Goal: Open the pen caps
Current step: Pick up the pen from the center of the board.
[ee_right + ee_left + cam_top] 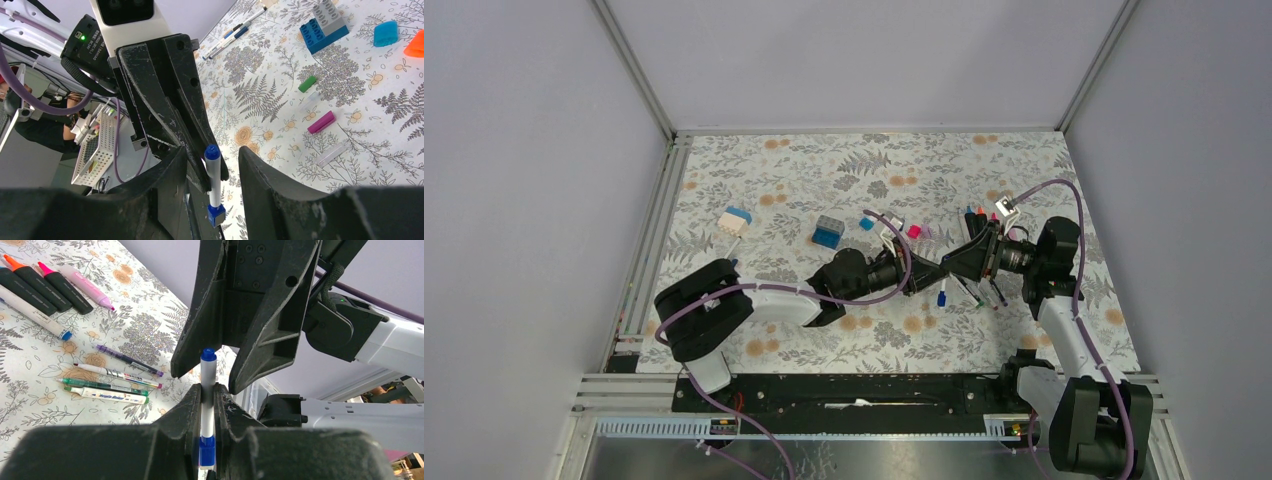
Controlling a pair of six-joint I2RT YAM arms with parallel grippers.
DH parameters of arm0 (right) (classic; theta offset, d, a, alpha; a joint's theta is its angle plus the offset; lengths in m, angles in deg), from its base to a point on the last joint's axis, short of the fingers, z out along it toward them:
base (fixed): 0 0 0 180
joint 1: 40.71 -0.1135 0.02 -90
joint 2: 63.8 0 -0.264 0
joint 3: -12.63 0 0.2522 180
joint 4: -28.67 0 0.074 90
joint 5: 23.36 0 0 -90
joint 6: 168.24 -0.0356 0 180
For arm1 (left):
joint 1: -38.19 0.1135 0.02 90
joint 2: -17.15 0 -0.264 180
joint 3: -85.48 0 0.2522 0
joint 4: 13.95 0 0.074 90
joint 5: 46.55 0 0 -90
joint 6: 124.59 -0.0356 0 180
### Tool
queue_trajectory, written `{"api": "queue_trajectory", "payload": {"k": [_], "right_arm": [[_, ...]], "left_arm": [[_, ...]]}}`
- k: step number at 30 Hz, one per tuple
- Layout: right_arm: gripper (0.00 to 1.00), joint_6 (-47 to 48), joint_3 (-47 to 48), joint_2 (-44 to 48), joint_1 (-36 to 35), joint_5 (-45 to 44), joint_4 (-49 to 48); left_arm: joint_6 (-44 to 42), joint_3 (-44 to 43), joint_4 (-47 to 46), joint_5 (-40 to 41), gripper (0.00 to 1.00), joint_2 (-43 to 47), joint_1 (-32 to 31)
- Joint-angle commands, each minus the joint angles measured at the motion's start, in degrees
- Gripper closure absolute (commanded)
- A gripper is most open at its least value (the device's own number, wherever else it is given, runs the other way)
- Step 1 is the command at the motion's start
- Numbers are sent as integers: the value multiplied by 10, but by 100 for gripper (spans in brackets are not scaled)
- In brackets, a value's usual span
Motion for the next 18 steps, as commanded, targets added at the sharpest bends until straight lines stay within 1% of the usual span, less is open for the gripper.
{"api": "queue_trajectory", "payload": {"k": [1, 5, 13, 15, 18], "right_arm": [[52, 13, -1, -2, -8, -11, -3], [65, 13, -2, -4, -12, -13, -3], [94, 8, 4, 1, -13, -4, -11], [100, 5, 8, 11, -13, -7, -17], [100, 3, 16, 27, -11, -5, -22]], "left_arm": [[20, -7, -68, 22, 100, 6, -3], [33, -8, -82, 22, 100, 2, -4], [37, -11, -90, 20, 100, 1, -8], [37, -11, -81, 21, 94, 4, -8], [34, -3, -57, 21, 80, 17, -8]]}}
